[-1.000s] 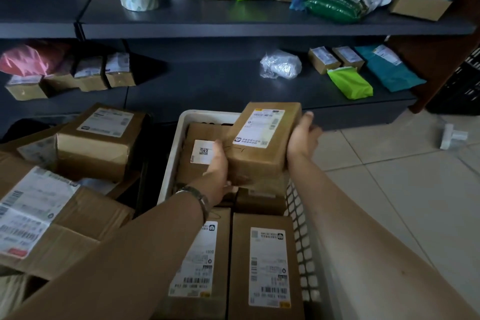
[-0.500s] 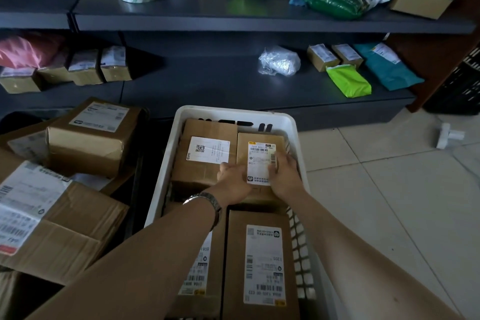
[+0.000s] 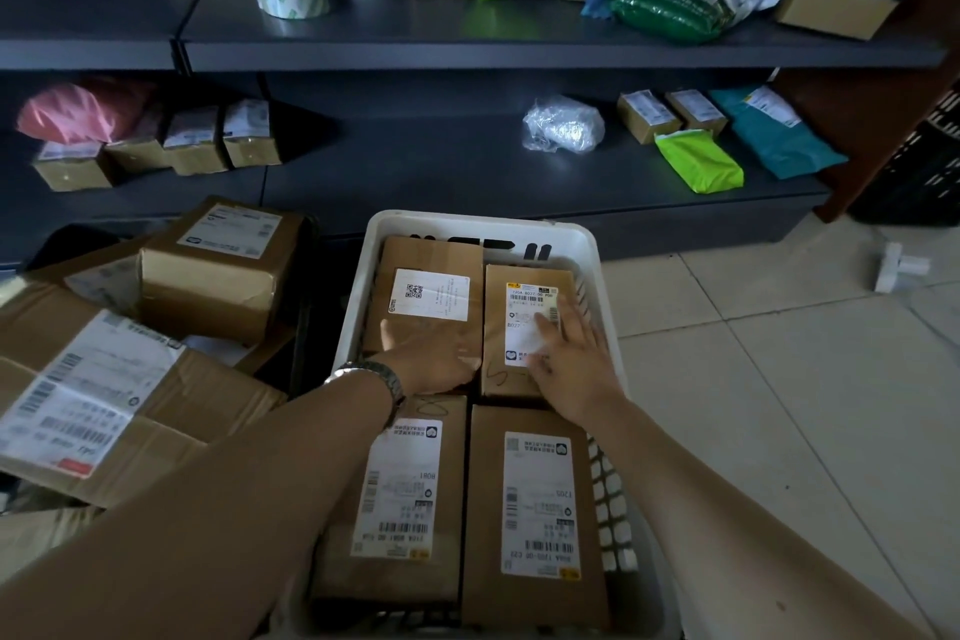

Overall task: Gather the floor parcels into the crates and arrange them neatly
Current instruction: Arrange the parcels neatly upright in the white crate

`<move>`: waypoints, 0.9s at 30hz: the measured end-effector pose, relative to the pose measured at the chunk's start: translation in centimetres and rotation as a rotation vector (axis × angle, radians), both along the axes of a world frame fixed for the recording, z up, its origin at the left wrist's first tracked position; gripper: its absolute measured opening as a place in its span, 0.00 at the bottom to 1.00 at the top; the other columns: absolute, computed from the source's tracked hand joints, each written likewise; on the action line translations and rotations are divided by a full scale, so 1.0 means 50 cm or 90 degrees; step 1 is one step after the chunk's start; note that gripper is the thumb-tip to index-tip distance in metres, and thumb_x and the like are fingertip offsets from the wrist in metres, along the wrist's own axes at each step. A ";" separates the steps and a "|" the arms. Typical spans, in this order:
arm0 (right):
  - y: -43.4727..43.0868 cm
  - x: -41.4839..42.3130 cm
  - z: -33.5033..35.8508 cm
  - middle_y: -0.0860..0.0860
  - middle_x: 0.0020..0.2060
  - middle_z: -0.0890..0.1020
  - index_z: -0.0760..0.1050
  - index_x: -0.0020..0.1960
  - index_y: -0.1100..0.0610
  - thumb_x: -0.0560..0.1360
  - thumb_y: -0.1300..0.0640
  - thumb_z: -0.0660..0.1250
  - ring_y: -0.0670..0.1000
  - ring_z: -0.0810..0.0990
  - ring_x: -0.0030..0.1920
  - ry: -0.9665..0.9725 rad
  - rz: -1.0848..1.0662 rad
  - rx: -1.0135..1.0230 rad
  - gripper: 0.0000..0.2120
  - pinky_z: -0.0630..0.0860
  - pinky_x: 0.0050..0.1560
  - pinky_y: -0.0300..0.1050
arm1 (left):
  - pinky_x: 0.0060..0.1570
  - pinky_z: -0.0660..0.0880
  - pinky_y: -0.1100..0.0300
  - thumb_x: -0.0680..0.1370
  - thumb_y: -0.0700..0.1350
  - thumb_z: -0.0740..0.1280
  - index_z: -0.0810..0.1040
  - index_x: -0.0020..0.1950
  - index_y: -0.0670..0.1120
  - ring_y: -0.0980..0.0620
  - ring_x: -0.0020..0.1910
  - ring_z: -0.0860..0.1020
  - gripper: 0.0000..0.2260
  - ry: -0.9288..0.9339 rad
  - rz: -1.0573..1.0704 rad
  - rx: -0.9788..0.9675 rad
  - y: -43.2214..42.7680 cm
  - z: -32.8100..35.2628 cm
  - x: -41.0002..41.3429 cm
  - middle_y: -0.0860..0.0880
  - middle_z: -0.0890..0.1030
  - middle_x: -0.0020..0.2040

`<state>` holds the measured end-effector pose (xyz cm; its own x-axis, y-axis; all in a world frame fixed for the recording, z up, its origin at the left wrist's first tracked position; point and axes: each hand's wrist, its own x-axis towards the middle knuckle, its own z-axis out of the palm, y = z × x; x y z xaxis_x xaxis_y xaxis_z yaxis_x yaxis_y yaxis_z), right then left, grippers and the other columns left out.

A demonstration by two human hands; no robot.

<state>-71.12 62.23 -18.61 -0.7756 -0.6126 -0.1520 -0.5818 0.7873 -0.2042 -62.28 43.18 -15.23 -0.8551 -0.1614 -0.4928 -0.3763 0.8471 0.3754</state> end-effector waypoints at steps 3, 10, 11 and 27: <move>0.022 0.047 0.005 0.48 0.80 0.38 0.48 0.80 0.42 0.79 0.36 0.56 0.53 0.37 0.79 -0.049 0.088 0.055 0.34 0.39 0.76 0.58 | 0.67 0.47 0.27 0.76 0.56 0.61 0.58 0.74 0.65 0.46 0.77 0.54 0.27 -0.012 -0.130 -0.077 -0.013 0.013 0.040 0.53 0.58 0.78; -0.009 0.036 0.005 0.50 0.80 0.47 0.54 0.79 0.40 0.82 0.53 0.59 0.56 0.45 0.80 -0.070 -0.006 0.057 0.28 0.49 0.77 0.65 | 0.72 0.35 0.37 0.81 0.55 0.58 0.64 0.76 0.52 0.50 0.78 0.50 0.24 -0.108 -0.139 -0.117 -0.010 0.020 0.081 0.53 0.45 0.80; -0.013 0.031 0.006 0.50 0.80 0.48 0.55 0.79 0.41 0.82 0.53 0.60 0.56 0.46 0.80 -0.078 -0.013 0.044 0.28 0.49 0.77 0.65 | 0.72 0.34 0.38 0.81 0.54 0.58 0.64 0.76 0.52 0.51 0.78 0.49 0.23 -0.107 -0.144 -0.129 -0.013 0.021 0.085 0.53 0.45 0.80; 0.030 0.066 0.003 0.58 0.79 0.47 0.47 0.80 0.51 0.79 0.41 0.60 0.65 0.40 0.79 0.062 -0.119 0.151 0.36 0.61 0.72 0.67 | 0.76 0.42 0.45 0.78 0.59 0.62 0.58 0.78 0.55 0.41 0.78 0.44 0.29 -0.098 -0.170 -0.199 -0.066 0.016 0.145 0.40 0.48 0.79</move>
